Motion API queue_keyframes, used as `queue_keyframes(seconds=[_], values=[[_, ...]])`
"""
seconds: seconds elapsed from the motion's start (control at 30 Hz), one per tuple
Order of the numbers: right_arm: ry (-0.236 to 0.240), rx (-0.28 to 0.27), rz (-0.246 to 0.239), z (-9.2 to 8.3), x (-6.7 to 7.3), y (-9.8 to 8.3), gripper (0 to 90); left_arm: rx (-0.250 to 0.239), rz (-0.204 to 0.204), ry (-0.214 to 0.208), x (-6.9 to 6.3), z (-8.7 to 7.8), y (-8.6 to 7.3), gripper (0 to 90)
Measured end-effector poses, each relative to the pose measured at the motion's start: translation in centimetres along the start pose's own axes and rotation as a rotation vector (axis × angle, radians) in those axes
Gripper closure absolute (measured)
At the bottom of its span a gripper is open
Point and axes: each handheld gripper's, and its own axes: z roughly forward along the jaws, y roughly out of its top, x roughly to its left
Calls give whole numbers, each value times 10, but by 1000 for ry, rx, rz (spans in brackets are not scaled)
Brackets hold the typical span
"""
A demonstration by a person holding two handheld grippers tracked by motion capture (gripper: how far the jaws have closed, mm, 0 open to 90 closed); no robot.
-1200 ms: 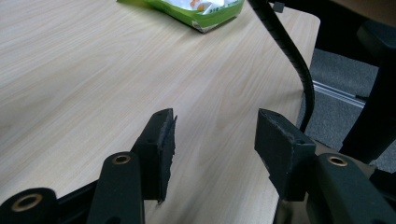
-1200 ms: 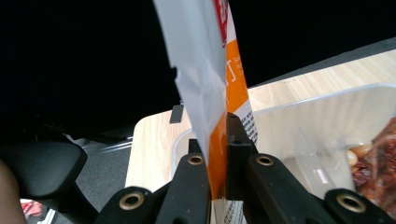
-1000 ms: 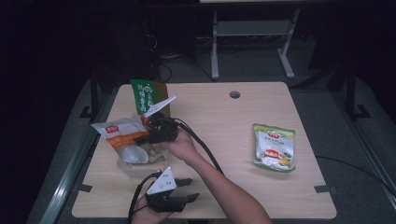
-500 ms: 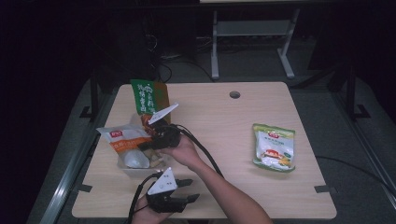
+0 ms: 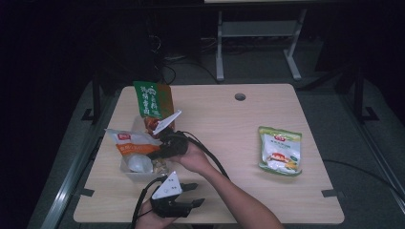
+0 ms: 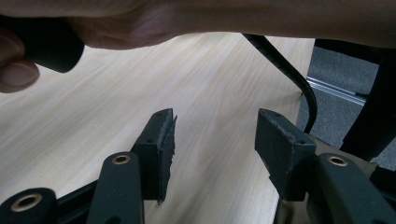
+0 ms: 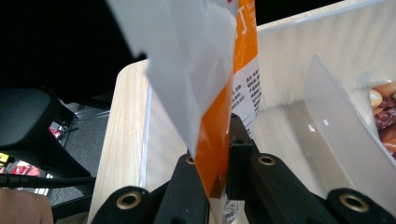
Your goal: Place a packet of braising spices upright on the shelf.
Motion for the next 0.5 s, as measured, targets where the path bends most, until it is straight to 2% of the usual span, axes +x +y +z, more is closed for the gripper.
queue_keyframes(seconds=[0.1, 0.13, 0.23, 0.37, 0.4, 0.47, 0.5], values=[[0, 8, 4, 1, -1, -2, 892, -2, -7, 0, -1, 1, 0, 473], [-5, 6, -12, 2, -2, -3, 892, -2, -8, -1, -1, 1, 0, 473], [-21, 23, -3, 3, -2, -4, 892, 7, 0, -4, -1, 2, 0, 473], [-1, 24, 16, 2, -3, -5, 885, 6, -2, -6, -1, 2, 0, 473], [10, 26, 19, 2, -4, -5, 857, 5, -2, -5, -2, 2, 0, 473], [11, 42, 27, 2, -4, -4, 712, 5, 7, -3, -1, 2, 0, 472], [28, 65, 35, 2, -5, -4, 755, 5, -3, -2, -1, 1, 0, 472]])
